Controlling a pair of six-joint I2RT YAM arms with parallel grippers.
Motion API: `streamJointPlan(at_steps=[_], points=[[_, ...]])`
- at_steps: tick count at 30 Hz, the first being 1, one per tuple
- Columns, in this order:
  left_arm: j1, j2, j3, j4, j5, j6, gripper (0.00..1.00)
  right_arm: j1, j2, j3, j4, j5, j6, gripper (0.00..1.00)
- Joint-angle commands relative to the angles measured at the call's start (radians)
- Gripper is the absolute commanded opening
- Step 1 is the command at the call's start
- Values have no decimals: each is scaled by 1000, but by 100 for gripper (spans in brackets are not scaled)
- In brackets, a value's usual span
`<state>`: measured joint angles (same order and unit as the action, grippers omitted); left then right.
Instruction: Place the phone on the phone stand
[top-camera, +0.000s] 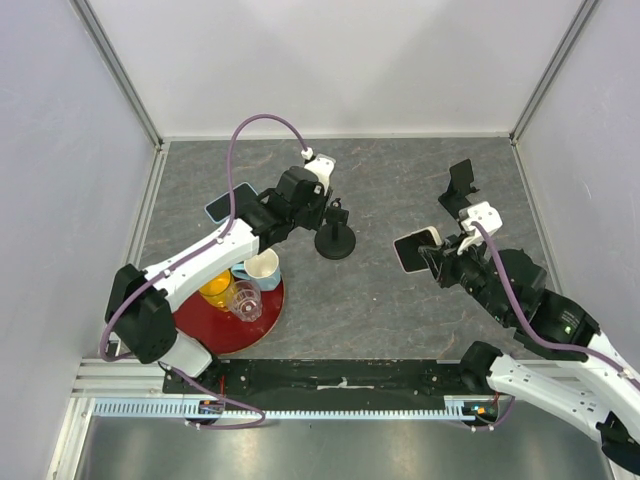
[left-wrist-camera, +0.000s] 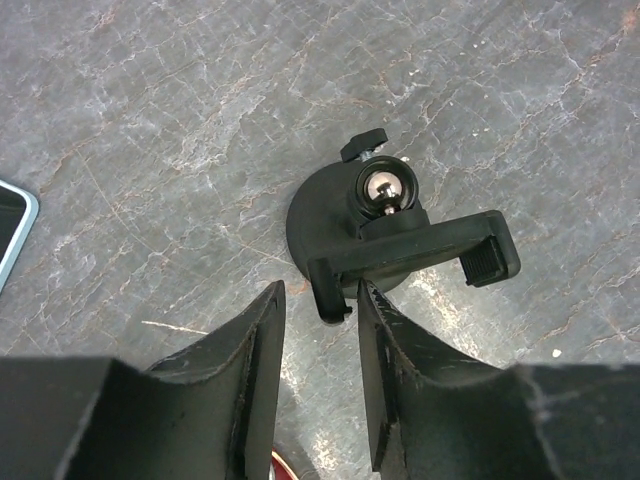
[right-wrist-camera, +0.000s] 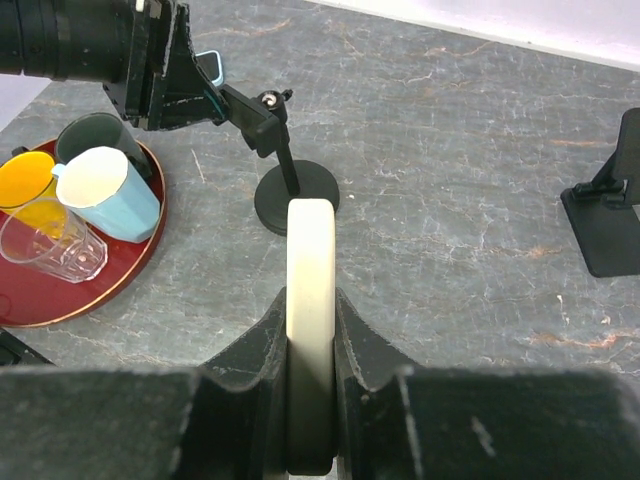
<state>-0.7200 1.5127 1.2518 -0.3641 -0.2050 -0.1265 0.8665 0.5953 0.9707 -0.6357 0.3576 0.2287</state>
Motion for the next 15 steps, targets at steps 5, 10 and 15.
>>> streamJointPlan(at_steps=[5, 10, 15], points=[[2, 40, 64, 31, 24, 13, 39, 0, 3, 2, 129, -40, -17, 0], [5, 46, 51, 50, 42, 48, 12, 2, 69, 20, 145, -123, -67, 0], [7, -2, 17, 73, 254, 117, 2, 0, 107, 23, 145, -253, -123, 0]])
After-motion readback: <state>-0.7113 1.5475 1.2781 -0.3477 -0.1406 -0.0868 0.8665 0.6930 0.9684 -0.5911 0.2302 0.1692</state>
